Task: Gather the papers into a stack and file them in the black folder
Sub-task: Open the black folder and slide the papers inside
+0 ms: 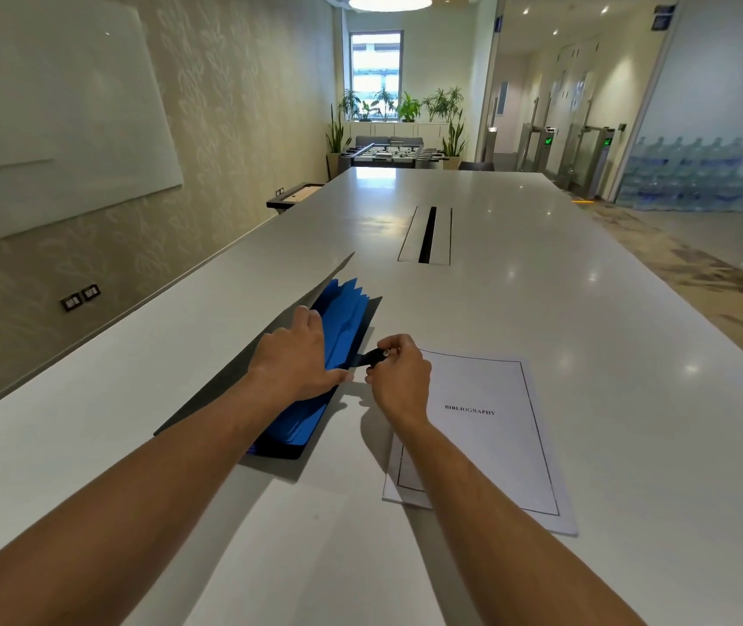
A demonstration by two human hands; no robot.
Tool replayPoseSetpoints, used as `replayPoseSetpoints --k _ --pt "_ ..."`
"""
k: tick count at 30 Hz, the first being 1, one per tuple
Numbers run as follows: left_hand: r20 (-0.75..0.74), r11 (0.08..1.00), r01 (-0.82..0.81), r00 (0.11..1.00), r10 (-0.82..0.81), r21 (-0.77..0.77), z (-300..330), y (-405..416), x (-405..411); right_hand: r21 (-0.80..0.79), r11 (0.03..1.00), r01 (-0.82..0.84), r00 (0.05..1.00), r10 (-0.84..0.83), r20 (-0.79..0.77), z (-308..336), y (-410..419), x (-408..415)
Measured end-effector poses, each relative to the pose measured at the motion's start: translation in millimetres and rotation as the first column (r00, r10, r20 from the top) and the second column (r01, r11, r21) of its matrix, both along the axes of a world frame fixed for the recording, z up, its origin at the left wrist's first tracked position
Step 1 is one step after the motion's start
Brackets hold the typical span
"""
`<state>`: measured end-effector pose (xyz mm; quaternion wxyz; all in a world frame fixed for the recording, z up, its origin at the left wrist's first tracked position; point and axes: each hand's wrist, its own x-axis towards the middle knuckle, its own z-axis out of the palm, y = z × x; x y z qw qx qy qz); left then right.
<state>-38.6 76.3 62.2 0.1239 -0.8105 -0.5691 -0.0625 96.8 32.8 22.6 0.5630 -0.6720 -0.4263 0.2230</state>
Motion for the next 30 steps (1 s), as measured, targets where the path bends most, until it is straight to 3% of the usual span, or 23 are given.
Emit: replayPoseSetpoints --k 6,14,25,30 --pt "0.018 0.994 -0.002 1.000 0.004 -0.109 8 0 -3 0.019 1.000 -0.019 1.000 0.019 -0.003 -1 -2 3" --pt "-0.037 0.991 -0.020 0.999 0.016 -0.133 19 -8 -1 0.003 0.999 -0.033 0.999 0.033 -0.016 -3 -6 9" --pt "0.135 0.980 0.030 0.991 -0.003 -0.195 36 -5 4 -0.078 0.993 -0.083 0.993 0.076 -0.089 2 -6 38" --pt "0.113 0.971 0.041 0.993 -0.014 -0.236 29 -15 17 -0.119 0.982 -0.147 0.989 0.145 -0.028 -2 -13 45"
